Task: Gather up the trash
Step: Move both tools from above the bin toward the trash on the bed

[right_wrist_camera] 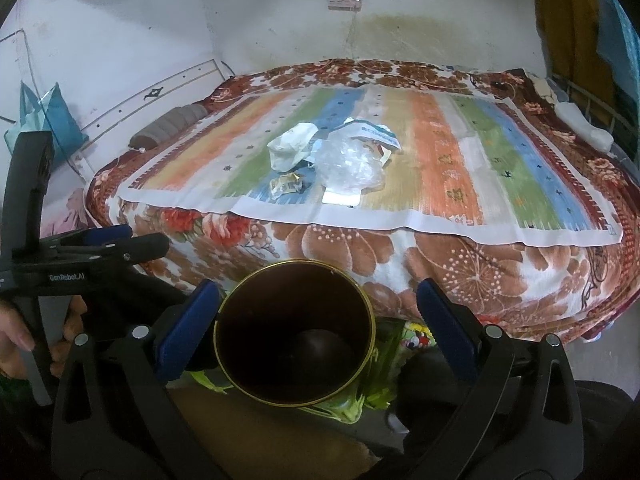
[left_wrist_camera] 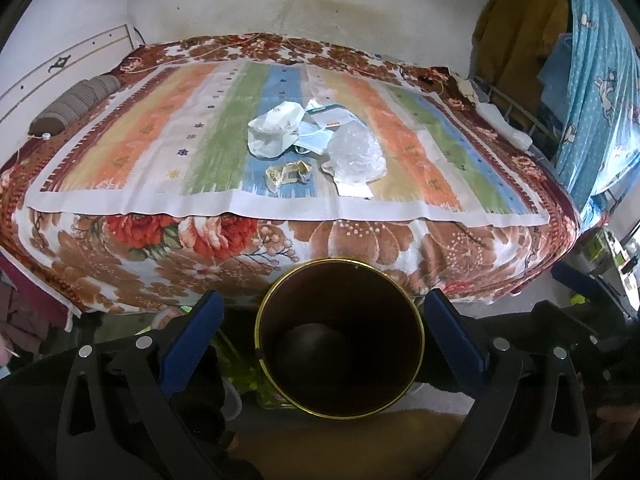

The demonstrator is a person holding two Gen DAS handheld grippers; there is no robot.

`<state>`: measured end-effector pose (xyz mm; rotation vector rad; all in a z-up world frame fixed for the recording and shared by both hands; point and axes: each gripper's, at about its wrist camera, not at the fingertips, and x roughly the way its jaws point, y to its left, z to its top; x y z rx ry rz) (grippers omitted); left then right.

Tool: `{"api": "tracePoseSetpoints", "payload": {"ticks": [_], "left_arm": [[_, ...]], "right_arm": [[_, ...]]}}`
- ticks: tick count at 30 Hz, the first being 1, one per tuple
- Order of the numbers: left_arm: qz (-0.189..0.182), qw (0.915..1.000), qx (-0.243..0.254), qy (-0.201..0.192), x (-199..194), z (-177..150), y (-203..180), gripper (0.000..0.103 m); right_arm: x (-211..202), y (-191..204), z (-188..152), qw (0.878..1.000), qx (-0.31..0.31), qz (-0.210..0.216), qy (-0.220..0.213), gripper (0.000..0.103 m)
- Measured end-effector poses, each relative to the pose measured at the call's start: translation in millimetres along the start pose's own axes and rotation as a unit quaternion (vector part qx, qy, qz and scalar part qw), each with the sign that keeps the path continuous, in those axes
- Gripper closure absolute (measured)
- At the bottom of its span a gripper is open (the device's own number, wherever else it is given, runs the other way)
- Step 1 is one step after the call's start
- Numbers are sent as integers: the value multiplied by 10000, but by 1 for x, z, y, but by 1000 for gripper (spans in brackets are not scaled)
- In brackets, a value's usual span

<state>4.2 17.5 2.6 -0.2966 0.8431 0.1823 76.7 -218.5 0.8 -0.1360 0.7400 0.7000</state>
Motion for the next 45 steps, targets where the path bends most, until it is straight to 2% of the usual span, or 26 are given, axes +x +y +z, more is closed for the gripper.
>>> {"api": "tracePoseSetpoints", "payload": {"ticks": [8, 22, 26, 32, 36, 39, 42, 45], "left_arm": [[73, 10000, 59, -33, -1, -2, 0, 6], [286, 9995, 98, 58, 5, 7, 2, 6], [426, 9986, 309, -68, 5, 16, -2, 6], [214, 9986, 481, -16, 9, 28, -5, 6], [454, 9970, 616, -102, 11, 37, -7, 6], [422, 9972, 614, -21, 15, 44, -6, 6], [741, 9941, 786, -64, 19, 51, -9, 6], [587, 9943, 887, -27, 20, 57, -13, 6]], "right_arm": [[-1, -2, 0, 9999, 54, -9, -92, 9], [10, -5, 9, 9998, 79, 182, 65, 9], [17, -5, 17, 9997, 45, 239, 99, 9], [24, -7, 28, 9995, 24, 268, 132, 9], [28, -8, 38, 9996, -69, 228, 124, 9], [33, -9, 46, 9997, -134, 159, 142, 9], [36, -9, 53, 9996, -222, 97, 140, 9], [39, -10, 60, 9996, -252, 57, 116, 9]]}}
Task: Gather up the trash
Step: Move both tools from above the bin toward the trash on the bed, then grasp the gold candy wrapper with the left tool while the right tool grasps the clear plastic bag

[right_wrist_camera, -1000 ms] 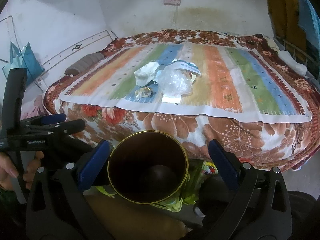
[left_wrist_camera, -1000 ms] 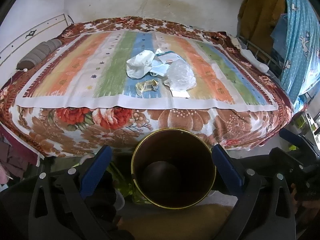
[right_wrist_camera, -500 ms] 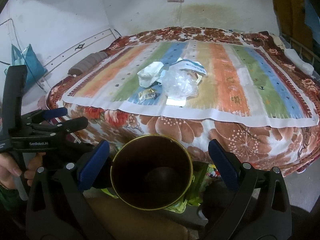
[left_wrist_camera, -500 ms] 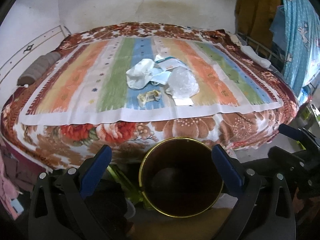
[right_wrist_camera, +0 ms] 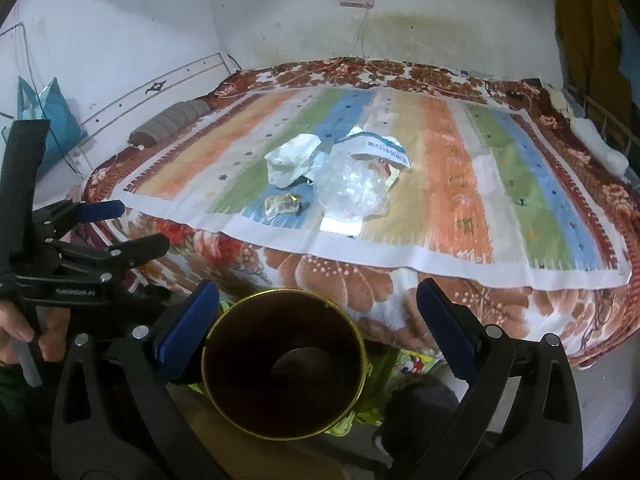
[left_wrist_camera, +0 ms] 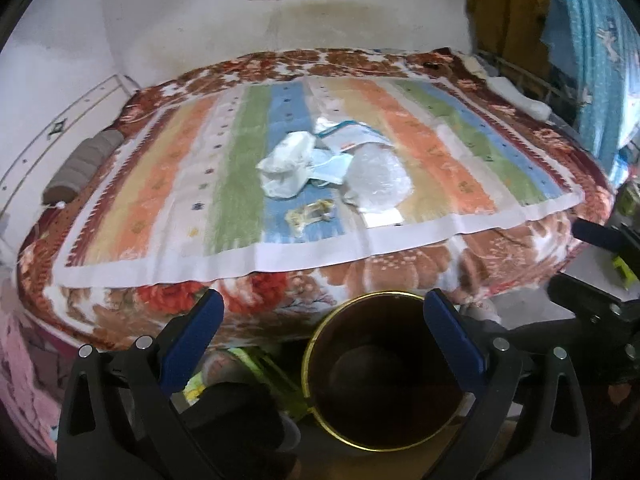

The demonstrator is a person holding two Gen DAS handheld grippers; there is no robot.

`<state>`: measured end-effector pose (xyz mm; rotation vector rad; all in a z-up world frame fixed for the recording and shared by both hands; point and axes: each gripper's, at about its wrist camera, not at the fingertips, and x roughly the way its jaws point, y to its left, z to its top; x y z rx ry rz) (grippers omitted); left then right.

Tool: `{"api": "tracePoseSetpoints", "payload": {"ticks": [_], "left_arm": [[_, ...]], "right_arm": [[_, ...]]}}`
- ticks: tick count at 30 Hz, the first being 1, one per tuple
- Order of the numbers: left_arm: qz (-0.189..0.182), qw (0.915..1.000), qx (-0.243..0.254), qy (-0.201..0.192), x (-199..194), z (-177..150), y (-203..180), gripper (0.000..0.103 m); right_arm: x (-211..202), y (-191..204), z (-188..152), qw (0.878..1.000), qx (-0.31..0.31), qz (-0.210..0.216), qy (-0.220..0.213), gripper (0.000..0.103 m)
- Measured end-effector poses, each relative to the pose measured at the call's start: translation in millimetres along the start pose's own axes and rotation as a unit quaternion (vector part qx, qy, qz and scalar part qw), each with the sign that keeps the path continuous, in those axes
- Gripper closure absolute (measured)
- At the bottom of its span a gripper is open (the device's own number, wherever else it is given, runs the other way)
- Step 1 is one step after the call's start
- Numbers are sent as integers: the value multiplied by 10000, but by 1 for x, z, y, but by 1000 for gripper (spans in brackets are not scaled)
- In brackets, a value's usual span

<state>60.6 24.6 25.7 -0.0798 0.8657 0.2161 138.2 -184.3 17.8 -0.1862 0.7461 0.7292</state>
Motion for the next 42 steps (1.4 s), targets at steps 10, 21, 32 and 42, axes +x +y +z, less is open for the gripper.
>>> {"api": "tracePoseSetpoints", "payload": {"ticks": [10, 21, 32, 42], "left_arm": [[-34, 9988, 347, 349, 24, 22, -1, 6], [-134, 9970, 445, 613, 48, 42, 7, 6], [-75, 9948, 781, 645, 82, 66, 9, 6], [59, 9905, 913, 1023, 121, 74, 24, 7]], "right_arm": [[15, -4, 20, 10000, -66, -20, 60, 9], [35, -6, 33, 9997, -69, 6, 213, 10], [60, -12, 52, 9995, -39, -117, 302, 10], [83, -17, 68, 9991, -74, -89, 406, 14]]}}
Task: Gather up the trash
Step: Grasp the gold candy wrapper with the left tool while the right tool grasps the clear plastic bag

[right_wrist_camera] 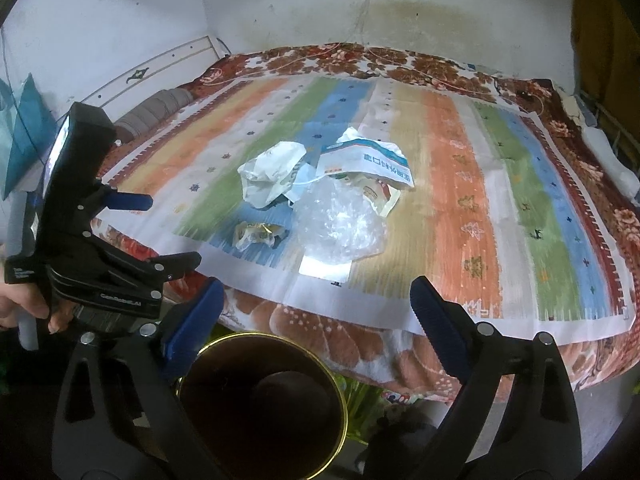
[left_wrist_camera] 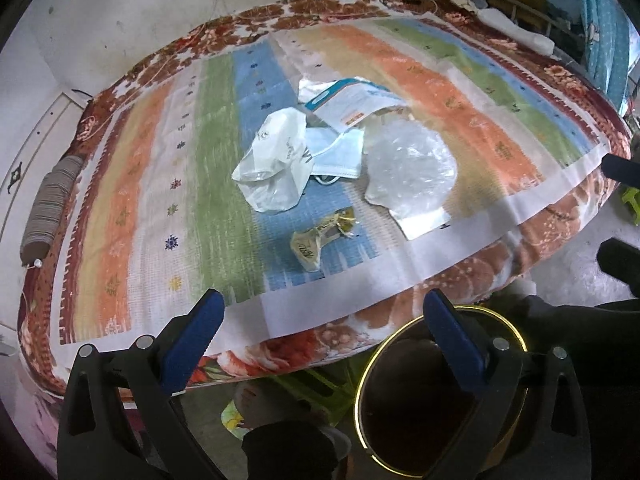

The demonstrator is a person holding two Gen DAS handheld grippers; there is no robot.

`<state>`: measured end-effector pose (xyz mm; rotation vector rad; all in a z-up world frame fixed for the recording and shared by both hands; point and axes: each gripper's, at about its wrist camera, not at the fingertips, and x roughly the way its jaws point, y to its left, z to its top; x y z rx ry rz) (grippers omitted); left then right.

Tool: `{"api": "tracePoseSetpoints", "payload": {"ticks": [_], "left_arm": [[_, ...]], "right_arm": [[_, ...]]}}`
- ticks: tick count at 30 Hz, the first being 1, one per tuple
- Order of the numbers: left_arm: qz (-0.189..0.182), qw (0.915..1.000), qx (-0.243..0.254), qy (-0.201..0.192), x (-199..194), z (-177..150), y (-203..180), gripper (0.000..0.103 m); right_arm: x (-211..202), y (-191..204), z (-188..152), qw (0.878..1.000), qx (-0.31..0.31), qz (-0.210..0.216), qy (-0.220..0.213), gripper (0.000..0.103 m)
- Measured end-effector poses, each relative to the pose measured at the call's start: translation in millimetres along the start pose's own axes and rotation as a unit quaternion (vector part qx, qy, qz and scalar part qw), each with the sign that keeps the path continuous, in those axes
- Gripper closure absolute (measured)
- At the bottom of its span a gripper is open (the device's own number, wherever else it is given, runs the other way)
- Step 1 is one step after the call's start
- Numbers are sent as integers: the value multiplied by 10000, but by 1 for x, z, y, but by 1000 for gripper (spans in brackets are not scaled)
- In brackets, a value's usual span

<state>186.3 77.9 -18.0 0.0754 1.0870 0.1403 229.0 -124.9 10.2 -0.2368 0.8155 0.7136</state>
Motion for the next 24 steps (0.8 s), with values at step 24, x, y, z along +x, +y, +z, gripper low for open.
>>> {"api": "tracePoseSetpoints", "payload": {"ticks": [24], "left_arm": [[-151, 9973, 671, 269, 64, 22, 8, 18]], "right_arm": [[77, -23, 31, 9982, 104, -1, 595, 27]]}}
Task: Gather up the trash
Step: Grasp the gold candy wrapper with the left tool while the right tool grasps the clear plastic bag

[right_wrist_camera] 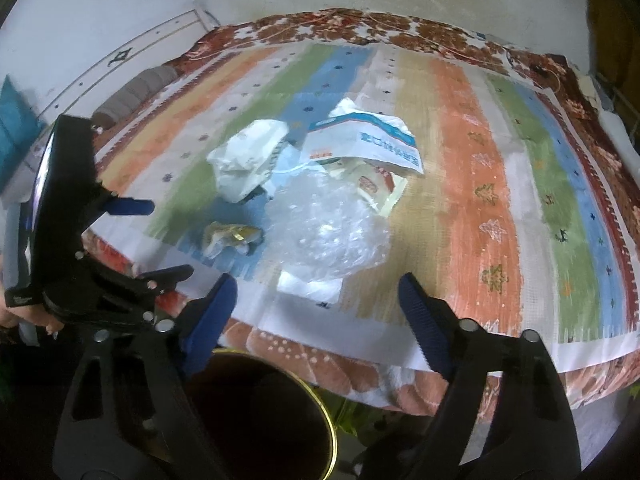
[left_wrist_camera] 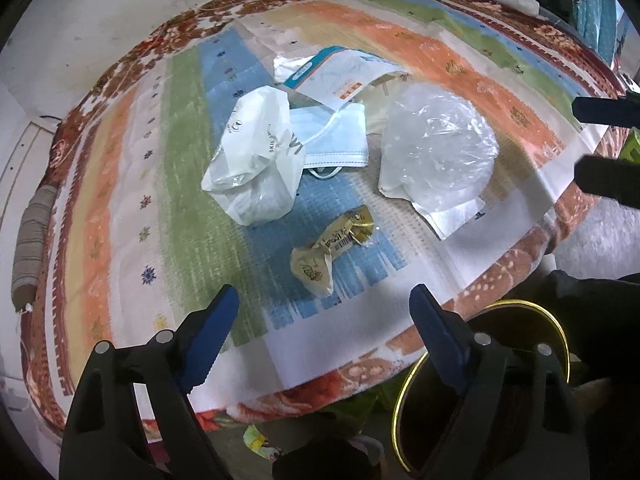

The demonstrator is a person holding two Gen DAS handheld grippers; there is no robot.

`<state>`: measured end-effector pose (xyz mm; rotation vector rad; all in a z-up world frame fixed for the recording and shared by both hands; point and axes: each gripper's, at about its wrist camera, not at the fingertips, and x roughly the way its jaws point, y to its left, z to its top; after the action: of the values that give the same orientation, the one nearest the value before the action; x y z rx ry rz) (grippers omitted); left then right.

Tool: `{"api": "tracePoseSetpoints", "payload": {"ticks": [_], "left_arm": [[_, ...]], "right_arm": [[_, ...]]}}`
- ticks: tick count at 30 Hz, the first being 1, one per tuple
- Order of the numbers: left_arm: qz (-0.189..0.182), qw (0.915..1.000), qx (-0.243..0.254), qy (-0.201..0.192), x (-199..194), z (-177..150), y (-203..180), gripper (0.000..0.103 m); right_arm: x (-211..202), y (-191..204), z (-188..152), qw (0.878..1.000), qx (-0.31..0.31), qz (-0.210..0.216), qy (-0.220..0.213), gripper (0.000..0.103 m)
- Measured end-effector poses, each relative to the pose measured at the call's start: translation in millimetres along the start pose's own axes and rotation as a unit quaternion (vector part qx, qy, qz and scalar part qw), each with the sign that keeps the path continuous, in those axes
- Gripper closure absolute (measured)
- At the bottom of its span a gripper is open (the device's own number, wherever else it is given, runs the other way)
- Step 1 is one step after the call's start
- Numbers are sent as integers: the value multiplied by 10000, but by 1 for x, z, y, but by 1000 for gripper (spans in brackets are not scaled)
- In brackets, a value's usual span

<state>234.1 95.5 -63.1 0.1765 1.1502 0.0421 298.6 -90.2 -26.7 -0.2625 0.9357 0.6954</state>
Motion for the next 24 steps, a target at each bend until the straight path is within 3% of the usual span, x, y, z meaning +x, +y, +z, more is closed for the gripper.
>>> {"api": "tracePoseSetpoints", "payload": {"ticks": [3, 10, 14, 22, 24], "left_arm": [[-15, 10000, 51, 63, 11, 5, 2, 22], [-157, 9997, 165, 36, 25, 13, 2, 26], [-313, 9990, 323, 59, 34, 15, -2, 29], [-271, 9975, 601, 236, 50, 14, -8, 41], [-266, 9975, 611, 235, 52, 14, -8, 48]], "right_arm": [[14, -1, 2, 9998, -84, -154, 85, 31], [32, 0, 14, 9997, -46, 175, 160, 42], [43, 7, 17, 9995, -238, -5, 206, 43], [58, 2, 17, 9987, 109, 266, 421, 60], [61, 2, 17, 9987, 51, 235, 439, 68]]}}
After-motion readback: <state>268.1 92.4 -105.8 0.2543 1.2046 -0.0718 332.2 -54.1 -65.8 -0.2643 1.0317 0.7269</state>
